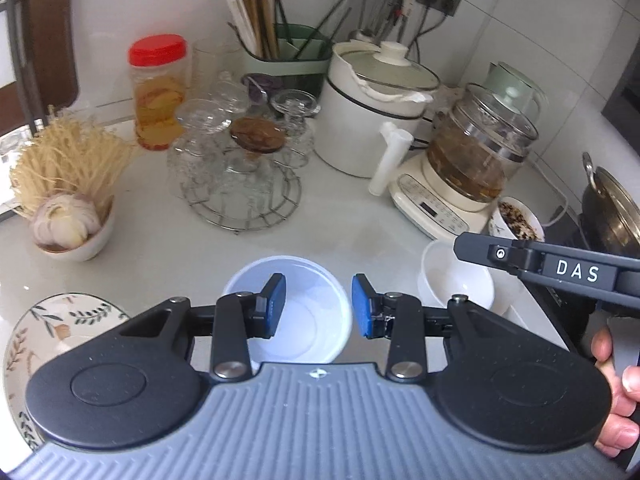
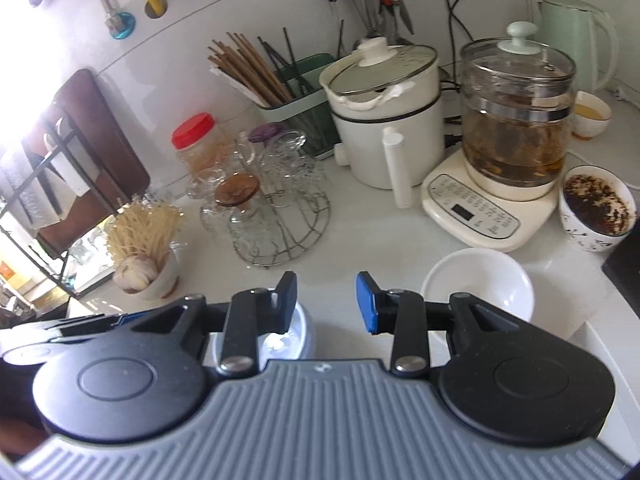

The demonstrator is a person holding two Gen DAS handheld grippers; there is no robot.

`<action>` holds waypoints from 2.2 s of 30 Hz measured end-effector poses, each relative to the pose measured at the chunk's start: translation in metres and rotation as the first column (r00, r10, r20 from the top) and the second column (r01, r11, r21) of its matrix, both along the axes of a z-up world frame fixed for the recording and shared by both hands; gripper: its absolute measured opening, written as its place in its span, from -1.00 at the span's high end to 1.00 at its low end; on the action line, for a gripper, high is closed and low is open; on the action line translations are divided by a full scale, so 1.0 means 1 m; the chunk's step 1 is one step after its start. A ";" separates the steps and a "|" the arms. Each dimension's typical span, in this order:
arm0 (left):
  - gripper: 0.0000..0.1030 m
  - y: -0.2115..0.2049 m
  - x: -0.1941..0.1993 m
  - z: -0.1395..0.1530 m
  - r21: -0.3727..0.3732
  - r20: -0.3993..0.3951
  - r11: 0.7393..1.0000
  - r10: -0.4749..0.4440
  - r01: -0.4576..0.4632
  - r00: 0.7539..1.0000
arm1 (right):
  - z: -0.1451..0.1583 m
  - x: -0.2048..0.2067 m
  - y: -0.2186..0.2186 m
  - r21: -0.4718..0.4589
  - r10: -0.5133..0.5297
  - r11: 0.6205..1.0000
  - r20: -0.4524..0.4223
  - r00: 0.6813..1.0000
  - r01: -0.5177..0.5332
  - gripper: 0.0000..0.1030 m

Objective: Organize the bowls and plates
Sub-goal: 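Withdraw both tools up from the nested plastic bowls, then move both tools toward the white ceramic bowl by the kettle base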

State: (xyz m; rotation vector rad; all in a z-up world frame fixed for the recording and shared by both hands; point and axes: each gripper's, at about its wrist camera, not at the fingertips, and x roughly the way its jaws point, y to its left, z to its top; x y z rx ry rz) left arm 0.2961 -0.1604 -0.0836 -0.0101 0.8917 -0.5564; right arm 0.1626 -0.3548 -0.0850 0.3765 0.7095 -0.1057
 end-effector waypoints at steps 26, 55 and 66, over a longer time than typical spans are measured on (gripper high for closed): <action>0.19 -0.074 -0.022 -0.007 0.010 -0.019 0.967 -0.253 0.253 0.967 | -0.007 -0.071 -0.044 -0.025 -0.241 0.970 -0.002 0.970 0.241 0.28; -0.01 -0.159 0.006 -0.032 0.049 -0.116 0.938 -0.337 0.344 0.934 | -0.043 -0.090 -0.140 0.121 -0.421 0.898 -0.048 0.906 0.424 0.28; -0.01 -0.173 0.040 -0.052 0.035 -0.166 0.971 -0.229 0.238 0.959 | -0.080 -0.059 -0.180 0.220 -0.381 0.892 -0.109 0.918 0.396 -0.18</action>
